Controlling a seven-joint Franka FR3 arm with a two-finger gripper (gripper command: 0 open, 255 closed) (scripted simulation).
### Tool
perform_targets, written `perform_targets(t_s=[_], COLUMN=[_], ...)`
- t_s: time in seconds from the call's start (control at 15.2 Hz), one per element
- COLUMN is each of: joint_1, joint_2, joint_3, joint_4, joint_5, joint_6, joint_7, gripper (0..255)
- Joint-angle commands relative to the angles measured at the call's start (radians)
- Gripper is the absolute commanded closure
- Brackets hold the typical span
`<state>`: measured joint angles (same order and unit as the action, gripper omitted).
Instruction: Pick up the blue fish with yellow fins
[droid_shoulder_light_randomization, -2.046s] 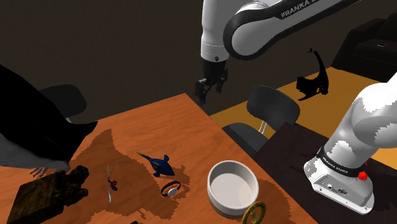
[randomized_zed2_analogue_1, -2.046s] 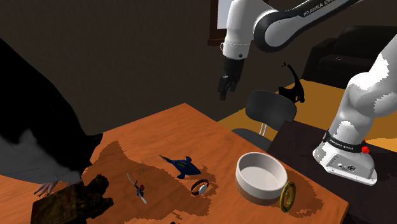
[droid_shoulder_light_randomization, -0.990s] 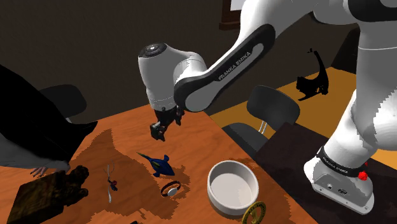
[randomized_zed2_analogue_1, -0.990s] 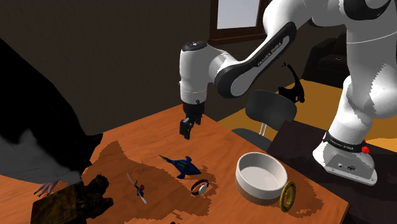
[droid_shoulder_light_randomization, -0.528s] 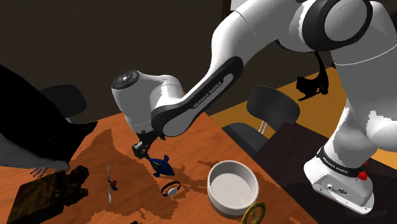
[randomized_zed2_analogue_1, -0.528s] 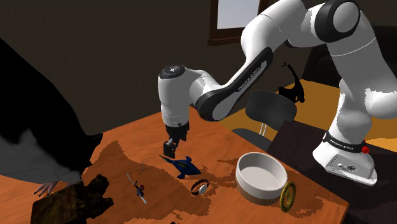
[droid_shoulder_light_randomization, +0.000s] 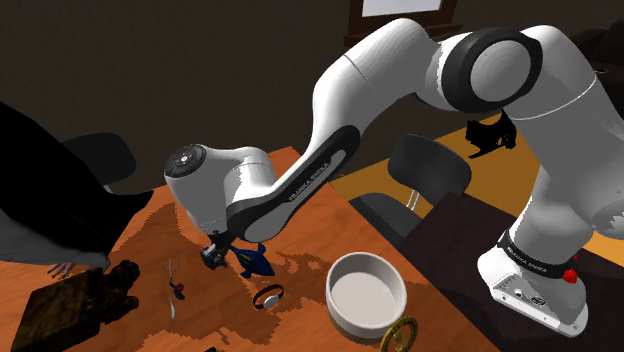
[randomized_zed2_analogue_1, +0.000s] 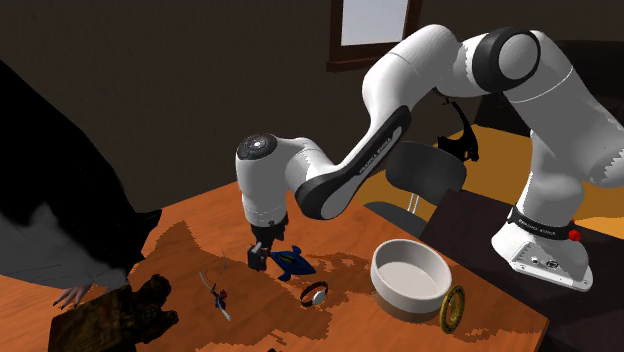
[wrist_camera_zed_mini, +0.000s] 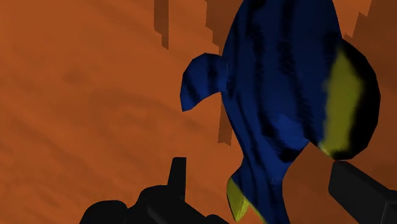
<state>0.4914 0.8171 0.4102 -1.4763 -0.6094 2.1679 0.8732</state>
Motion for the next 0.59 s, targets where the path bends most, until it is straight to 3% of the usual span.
perform_targets(t_s=[0.0, 0.13, 0.2, 0.53], joint_1=[0.004, 0.005, 0.006, 0.006], joint_2=[0.018, 0.023, 0.026, 0.027], joint_3=[-0.007, -0.008, -0.009, -0.009], joint_4=[0.003, 0.003, 0.008, 0.009], joint_5=[-0.008, -0.01, -0.01, -0.01], joint_6=[0.015, 0.019, 0.018, 0.018], joint_7=[0.007, 0.008, 0.008, 0.007], gripper=[0, 0, 255, 255])
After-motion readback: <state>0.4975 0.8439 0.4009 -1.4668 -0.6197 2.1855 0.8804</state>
